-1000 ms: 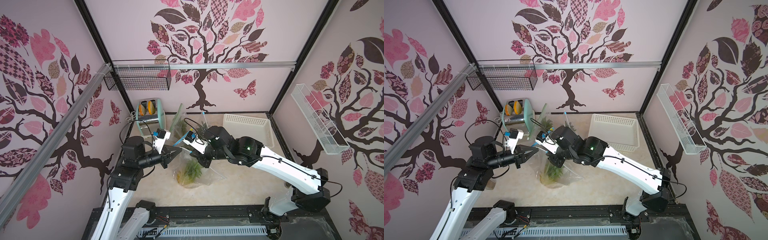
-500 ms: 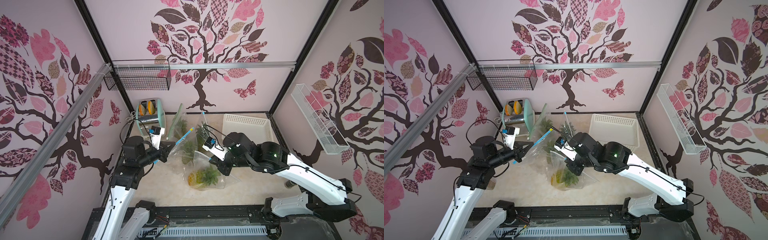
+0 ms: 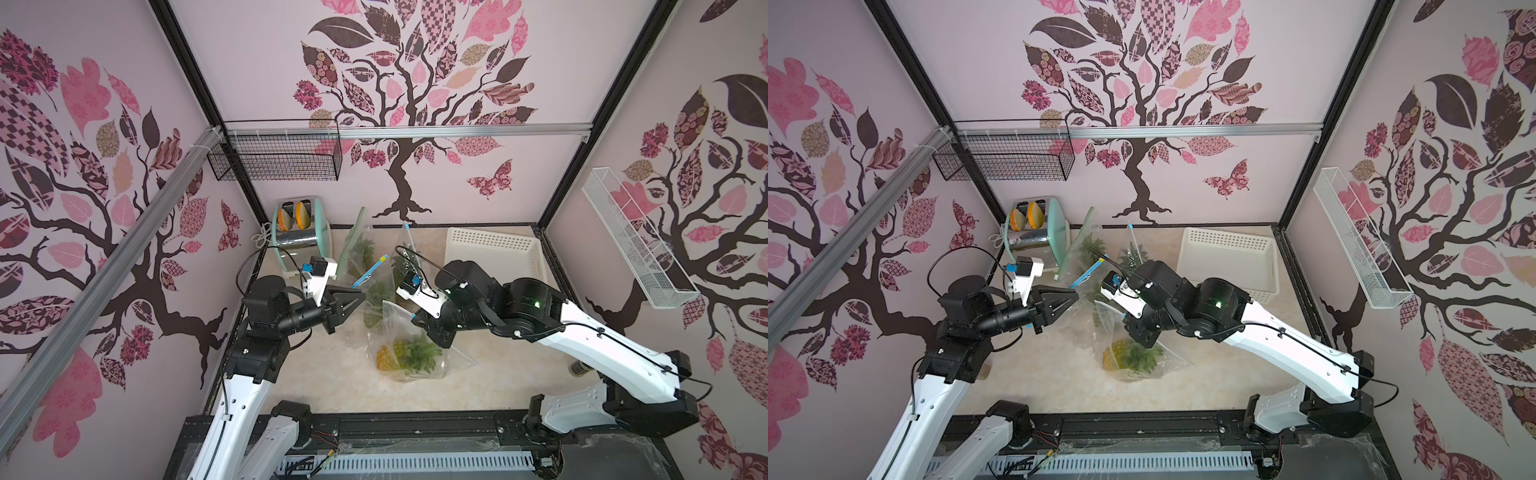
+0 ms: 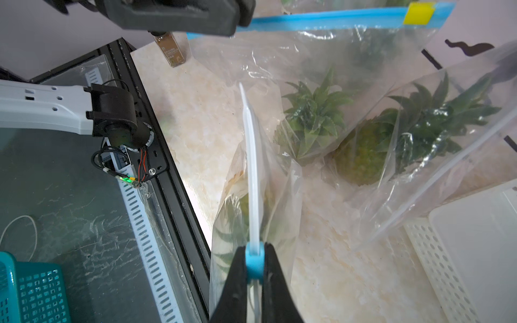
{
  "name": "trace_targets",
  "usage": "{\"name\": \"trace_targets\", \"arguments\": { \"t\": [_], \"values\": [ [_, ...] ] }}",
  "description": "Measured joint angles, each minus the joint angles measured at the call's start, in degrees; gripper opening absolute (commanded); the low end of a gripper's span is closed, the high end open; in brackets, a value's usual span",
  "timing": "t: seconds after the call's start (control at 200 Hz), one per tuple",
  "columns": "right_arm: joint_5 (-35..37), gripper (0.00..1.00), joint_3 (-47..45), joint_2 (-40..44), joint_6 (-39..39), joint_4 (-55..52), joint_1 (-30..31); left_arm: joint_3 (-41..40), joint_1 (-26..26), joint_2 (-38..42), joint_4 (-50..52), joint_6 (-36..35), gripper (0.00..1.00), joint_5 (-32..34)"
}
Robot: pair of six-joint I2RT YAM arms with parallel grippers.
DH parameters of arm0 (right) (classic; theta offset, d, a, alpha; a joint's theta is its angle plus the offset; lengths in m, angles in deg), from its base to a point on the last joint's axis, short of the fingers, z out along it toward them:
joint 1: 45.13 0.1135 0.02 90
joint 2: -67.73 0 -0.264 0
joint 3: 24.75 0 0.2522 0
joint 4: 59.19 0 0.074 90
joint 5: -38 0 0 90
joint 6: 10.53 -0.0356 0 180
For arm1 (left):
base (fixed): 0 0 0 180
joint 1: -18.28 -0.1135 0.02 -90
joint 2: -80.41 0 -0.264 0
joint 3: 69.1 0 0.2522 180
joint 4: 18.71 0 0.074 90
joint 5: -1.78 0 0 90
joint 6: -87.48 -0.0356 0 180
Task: Open the zip-top bag and take out the pineapple
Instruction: Unzip the zipper on the zipper food storage bag.
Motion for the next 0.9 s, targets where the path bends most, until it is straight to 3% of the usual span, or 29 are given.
{"name": "trace_targets", "arguments": {
  "t": [0.245, 0.565, 0.645, 0.785, 0.895],
  "values": [
    [-1.5, 0.0, 5.7, -5.1, 2.1, -0.1, 0.0, 0.0, 0.0, -1.6, -0.6, -1.5, 0.34, -6.5],
    [-2.6, 0.0, 9.0, -8.5, 3.5, 0.0, 0.0, 0.0, 0.0, -1.7, -0.5, -3.9, 0.35, -10.8],
    [-2.9, 0.0, 9.6, -9.0, 3.6, -0.1, 0.0, 0.0, 0.0, -1.8, -0.5, -4.2, 0.28, -11.2],
    [-3.1, 0.0, 10.8, -10.2, 3.9, -0.4, 0.0, -0.1, -0.1, -2.6, -0.7, -4.7, 0.0, -11.5],
    [-3.1, 0.0, 11.6, -11.1, 4.0, -0.4, 0.0, -0.2, -0.2, -3.0, -0.9, -4.6, 0.0, -11.2]
  ]
}}
